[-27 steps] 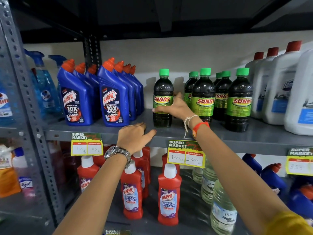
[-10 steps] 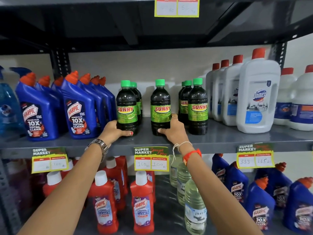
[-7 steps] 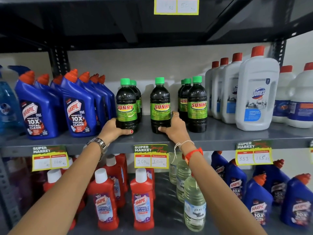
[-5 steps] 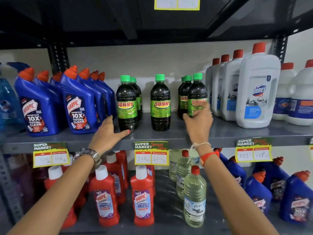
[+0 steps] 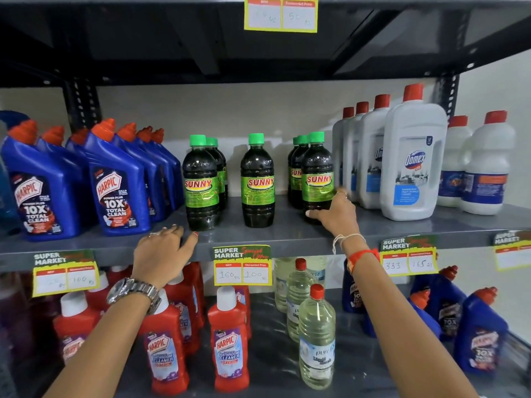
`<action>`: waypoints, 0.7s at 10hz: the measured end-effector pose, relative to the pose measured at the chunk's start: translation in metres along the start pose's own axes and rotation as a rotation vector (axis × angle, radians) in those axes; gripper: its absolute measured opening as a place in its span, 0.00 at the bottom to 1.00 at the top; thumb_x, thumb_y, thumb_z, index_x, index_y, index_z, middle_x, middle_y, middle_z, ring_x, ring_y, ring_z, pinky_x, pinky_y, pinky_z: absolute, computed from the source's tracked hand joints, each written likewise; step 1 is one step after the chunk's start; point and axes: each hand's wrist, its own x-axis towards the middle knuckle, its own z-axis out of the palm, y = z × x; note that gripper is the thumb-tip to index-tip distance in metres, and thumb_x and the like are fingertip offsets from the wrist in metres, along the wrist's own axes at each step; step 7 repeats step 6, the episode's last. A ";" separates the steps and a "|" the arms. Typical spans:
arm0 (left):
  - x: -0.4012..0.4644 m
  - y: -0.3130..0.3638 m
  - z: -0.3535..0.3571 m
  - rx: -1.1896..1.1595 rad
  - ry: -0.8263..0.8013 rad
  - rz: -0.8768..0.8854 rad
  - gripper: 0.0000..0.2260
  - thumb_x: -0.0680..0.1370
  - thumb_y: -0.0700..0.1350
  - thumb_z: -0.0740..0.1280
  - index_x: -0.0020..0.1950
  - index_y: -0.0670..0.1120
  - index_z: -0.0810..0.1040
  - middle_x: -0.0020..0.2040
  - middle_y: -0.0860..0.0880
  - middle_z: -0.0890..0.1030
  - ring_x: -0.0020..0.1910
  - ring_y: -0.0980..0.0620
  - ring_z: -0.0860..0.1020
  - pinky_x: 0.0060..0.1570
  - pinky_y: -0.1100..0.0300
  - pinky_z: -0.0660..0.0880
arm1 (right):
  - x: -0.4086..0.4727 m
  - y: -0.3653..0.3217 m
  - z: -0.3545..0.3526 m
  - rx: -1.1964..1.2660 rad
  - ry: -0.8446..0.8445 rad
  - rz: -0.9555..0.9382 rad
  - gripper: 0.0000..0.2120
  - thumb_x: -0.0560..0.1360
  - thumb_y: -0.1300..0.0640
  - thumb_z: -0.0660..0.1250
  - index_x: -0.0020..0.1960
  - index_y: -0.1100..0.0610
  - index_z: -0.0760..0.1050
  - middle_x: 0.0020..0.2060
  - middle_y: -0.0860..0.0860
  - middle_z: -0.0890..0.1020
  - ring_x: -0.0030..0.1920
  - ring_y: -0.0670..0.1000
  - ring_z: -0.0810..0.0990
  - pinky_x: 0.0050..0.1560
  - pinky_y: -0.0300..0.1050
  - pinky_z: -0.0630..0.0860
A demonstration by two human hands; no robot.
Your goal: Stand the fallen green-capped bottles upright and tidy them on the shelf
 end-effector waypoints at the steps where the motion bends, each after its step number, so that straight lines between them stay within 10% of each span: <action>1: -0.001 0.001 0.000 -0.013 0.027 -0.001 0.23 0.79 0.54 0.52 0.63 0.40 0.75 0.65 0.42 0.77 0.64 0.44 0.74 0.60 0.51 0.68 | -0.001 -0.004 0.001 -0.027 -0.008 -0.018 0.36 0.66 0.58 0.77 0.65 0.66 0.60 0.62 0.63 0.75 0.65 0.63 0.73 0.64 0.51 0.70; 7: 0.003 -0.002 0.006 -0.012 0.024 -0.028 0.25 0.79 0.56 0.51 0.69 0.43 0.70 0.71 0.45 0.71 0.68 0.46 0.70 0.63 0.52 0.66 | 0.004 -0.007 0.004 0.032 -0.013 -0.013 0.38 0.66 0.56 0.77 0.65 0.67 0.60 0.62 0.63 0.74 0.66 0.62 0.71 0.65 0.52 0.69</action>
